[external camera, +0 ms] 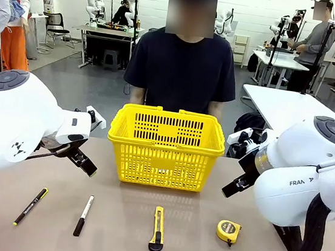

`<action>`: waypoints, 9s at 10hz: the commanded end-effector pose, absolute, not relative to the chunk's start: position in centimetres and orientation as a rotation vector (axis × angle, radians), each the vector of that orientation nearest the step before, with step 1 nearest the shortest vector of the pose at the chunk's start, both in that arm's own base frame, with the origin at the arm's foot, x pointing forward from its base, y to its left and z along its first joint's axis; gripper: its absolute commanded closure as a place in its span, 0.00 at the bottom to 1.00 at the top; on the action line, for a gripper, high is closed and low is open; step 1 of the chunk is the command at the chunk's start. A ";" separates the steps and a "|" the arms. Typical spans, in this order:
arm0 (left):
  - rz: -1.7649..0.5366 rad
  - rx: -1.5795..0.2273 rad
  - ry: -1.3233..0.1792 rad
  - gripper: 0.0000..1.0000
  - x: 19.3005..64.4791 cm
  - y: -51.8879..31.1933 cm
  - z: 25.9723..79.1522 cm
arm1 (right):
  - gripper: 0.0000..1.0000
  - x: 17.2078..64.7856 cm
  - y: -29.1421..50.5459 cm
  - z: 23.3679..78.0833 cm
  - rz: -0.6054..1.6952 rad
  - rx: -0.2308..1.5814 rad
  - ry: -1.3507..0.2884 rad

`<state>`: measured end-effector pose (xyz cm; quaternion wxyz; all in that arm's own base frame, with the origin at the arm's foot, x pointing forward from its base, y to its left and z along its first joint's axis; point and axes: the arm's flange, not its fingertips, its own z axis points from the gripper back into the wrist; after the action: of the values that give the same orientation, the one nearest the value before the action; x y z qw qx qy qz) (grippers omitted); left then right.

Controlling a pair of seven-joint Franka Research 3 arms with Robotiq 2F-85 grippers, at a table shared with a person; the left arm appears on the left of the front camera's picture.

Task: Place the items the person wants into the basket.
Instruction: Pick up the item the person points to and place it in the Market Basket.

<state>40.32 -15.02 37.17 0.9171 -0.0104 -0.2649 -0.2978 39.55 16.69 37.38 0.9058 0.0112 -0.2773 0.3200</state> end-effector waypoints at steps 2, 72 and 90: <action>-0.613 -0.021 -0.545 0.00 40.3 -15.0 37.2 | 0.00 39.5 16.7 37.4 0.661 0.023 -0.573; -0.391 -0.037 -0.242 0.00 34.9 -26.8 55.7 | 0.00 14.0 -18.5 65.9 0.188 0.547 -0.897; -0.211 -0.094 -0.088 0.00 30.4 -37.5 44.4 | 0.00 14.0 -18.5 65.9 0.188 0.547 -0.897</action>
<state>30.75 -35.08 45.78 0.9877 -0.0423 -0.0414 -0.1450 14.13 -18.51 65.92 0.8624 0.2598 -0.4255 0.0881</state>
